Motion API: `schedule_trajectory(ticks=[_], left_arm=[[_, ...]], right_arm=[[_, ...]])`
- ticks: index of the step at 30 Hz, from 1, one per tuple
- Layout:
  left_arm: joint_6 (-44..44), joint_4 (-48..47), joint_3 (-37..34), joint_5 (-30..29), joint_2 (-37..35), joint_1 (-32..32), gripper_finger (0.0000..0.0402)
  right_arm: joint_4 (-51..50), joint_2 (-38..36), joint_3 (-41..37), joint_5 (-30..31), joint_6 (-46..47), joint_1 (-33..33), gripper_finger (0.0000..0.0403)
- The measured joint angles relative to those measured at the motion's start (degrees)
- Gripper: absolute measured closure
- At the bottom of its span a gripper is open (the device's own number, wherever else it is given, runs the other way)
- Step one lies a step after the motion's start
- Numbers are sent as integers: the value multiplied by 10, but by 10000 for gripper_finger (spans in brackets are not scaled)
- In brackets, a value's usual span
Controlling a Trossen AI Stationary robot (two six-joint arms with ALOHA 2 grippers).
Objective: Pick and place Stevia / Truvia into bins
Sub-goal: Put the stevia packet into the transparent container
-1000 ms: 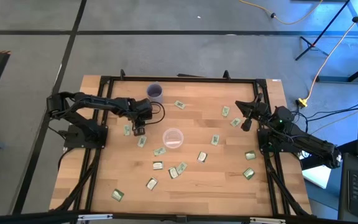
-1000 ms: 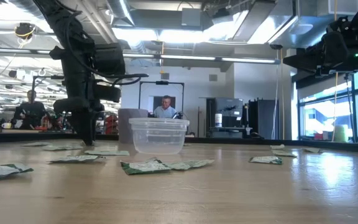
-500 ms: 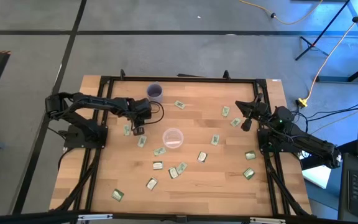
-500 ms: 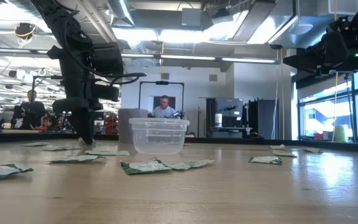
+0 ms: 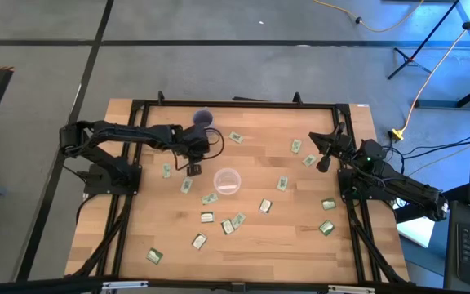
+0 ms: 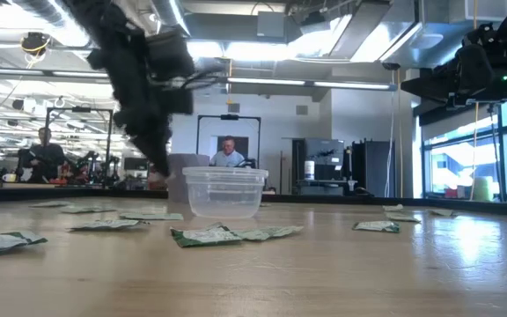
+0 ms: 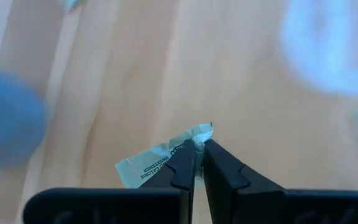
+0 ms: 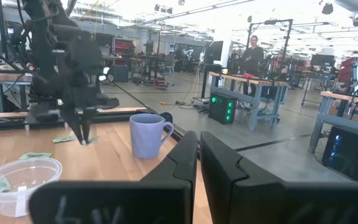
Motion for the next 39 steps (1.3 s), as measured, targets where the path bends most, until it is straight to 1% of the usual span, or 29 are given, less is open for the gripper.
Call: schedule_trajectory(ticks=[3,7,10,16,24,28,39], left_arm=[[-1,36,20,50,0,-16,381],[0,137,23,95,0,-42,379],[1,188,24,97,3,-61,379],[1,202,24,97,22,-92,379],[1,240,24,96,89,-122,378],[1,239,23,87,113,-127,376],[1,245,23,86,123,-126,329]], right_arm=[[0,0,0,0,0,0,377],[0,0,0,0,0,0,377],[0,0,0,0,0,0,377],[0,0,0,0,0,0,377],[1,0,0,0,1,0,377],[1,0,0,0,-10,0,377],[2,0,0,0,-13,0,377]])
